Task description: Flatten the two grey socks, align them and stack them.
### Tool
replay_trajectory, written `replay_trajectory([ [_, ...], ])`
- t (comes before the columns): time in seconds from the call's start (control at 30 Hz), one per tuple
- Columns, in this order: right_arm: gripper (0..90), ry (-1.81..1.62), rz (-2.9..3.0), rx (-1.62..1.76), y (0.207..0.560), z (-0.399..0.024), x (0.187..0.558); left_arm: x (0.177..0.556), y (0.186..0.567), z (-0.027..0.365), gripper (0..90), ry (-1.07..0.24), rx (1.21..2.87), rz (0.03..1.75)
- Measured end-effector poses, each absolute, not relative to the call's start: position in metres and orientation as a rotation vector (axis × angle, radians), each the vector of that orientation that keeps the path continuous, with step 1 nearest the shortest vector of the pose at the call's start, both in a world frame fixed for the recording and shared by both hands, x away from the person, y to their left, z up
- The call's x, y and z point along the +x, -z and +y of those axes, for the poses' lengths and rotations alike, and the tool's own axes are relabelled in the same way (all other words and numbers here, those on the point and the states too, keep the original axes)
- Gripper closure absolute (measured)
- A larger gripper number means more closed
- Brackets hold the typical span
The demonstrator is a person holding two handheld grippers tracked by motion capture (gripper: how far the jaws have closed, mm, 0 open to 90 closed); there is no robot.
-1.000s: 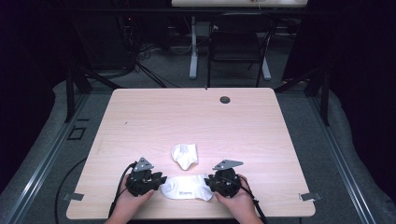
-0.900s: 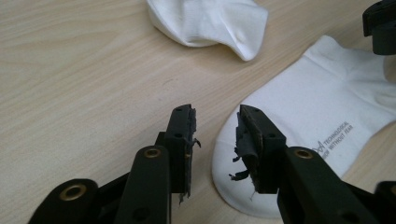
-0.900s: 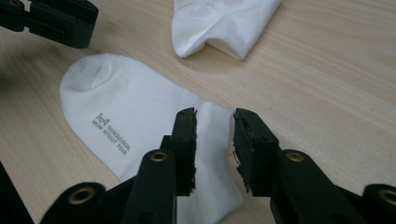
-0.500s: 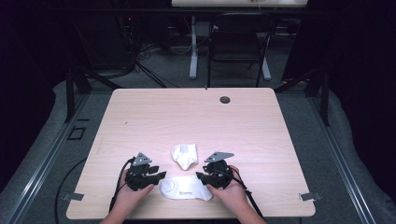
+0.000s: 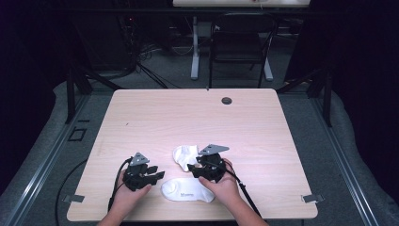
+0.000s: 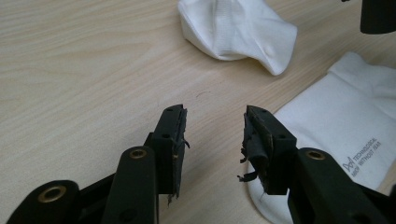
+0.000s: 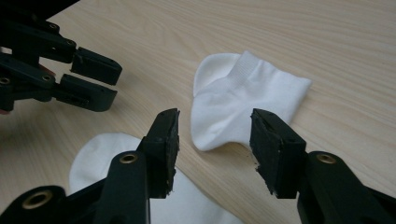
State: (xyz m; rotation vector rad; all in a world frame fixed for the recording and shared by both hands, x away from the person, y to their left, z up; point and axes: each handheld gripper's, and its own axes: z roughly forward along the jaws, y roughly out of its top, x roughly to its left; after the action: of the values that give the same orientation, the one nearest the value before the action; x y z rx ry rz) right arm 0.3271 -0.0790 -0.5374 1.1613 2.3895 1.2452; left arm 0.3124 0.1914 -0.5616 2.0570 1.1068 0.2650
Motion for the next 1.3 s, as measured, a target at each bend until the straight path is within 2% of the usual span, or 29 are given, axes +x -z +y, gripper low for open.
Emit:
replay_trajectory([
  [0.27, 55.8, -1.172, 2.358, 1.091, 0.537, -0.066, 0.331, 0.313, 0.561, 0.193, 57.8, -0.271, 2.048, 1.109],
  [0.4, 62.4, -1.142, 2.367, 1.102, 0.538, -0.061, 0.334, 0.315, 0.56, 0.194, 57.2, -0.292, 2.037, 1.12],
  [0.6, 66.3, -1.124, 2.358, 1.143, 0.543, -0.056, 0.342, 0.32, 0.56, 0.193, 55.7, -0.302, 2.034, 1.125],
  [1.13, 69.4, -1.073, 2.386, 1.145, 0.556, -0.04, 0.352, 0.321, 0.565, 0.195, 53.9, -0.303, 2.021, 1.158],
  [1.3, 67.7, -1.059, 2.426, 1.104, 0.559, -0.028, 0.352, 0.322, 0.565, 0.196, 53.9, -0.306, 2.02, 1.162],
])
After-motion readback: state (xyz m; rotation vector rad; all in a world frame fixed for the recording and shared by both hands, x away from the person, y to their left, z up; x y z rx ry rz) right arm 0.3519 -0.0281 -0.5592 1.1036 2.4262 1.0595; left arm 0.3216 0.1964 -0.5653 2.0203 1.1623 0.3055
